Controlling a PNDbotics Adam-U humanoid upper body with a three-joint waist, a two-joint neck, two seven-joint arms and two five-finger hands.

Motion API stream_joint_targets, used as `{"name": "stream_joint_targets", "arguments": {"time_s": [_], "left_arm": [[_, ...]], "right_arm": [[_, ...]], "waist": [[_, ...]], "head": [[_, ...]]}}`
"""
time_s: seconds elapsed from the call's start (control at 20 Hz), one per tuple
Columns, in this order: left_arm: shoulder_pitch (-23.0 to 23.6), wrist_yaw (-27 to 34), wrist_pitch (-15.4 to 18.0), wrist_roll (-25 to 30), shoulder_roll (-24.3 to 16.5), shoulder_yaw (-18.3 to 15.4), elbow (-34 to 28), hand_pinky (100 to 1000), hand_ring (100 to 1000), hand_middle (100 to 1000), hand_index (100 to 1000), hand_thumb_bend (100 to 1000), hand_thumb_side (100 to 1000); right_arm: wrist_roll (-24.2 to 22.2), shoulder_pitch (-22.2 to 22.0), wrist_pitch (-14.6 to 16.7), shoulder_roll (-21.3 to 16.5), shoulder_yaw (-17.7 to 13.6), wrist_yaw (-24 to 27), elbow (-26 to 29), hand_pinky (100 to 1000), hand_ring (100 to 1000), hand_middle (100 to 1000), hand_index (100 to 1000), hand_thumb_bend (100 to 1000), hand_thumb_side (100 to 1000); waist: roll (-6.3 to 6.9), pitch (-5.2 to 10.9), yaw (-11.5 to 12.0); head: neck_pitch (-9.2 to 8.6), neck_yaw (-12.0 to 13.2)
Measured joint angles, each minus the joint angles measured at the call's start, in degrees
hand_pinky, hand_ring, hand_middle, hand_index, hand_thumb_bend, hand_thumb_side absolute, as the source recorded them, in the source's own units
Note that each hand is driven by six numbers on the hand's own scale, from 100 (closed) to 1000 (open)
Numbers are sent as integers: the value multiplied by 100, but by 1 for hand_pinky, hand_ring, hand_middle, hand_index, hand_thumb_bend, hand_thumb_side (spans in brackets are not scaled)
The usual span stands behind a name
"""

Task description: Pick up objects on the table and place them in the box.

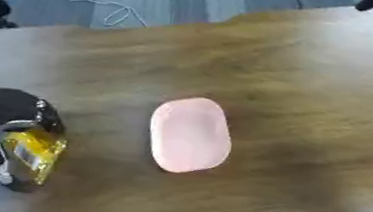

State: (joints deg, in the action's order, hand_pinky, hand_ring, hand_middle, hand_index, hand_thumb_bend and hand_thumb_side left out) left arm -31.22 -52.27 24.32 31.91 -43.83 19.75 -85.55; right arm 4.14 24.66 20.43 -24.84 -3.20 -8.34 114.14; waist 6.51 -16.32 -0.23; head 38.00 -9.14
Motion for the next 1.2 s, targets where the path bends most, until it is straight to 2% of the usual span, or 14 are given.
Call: {"name": "stream_joint_targets", "arguments": {"time_s": [0.3, 0.45, 0.65, 1.2], "left_arm": [[6, -686, 10, -100, 6, -65, -40, 697, 678, 679, 781, 938, 237], [16, -840, -4, -203, 20, -78, -39, 692, 677, 671, 774, 912, 251], [48, -942, -90, -386, 107, -169, -15, 669, 660, 651, 751, 856, 276], [151, -914, -516, -813, 414, -496, 110, 627, 630, 626, 736, 781, 316]], "right_arm": [[0, 0, 0, 0, 0, 0, 0, 552, 688, 751, 833, 100, 923], [0, 0, 0, 0, 0, 0, 0, 552, 688, 751, 833, 100, 922], [1, 0, 1, 0, -1, 0, 0, 552, 688, 751, 833, 100, 922], [5, -4, 1, 1, -5, 0, 0, 552, 688, 751, 834, 100, 922]], "waist": [[0, 0, 10], [0, 0, 19], [0, 0, 35], [0, 3, 117]], "head": [[2, -1], [2, -1], [2, -2], [2, -49]]}}
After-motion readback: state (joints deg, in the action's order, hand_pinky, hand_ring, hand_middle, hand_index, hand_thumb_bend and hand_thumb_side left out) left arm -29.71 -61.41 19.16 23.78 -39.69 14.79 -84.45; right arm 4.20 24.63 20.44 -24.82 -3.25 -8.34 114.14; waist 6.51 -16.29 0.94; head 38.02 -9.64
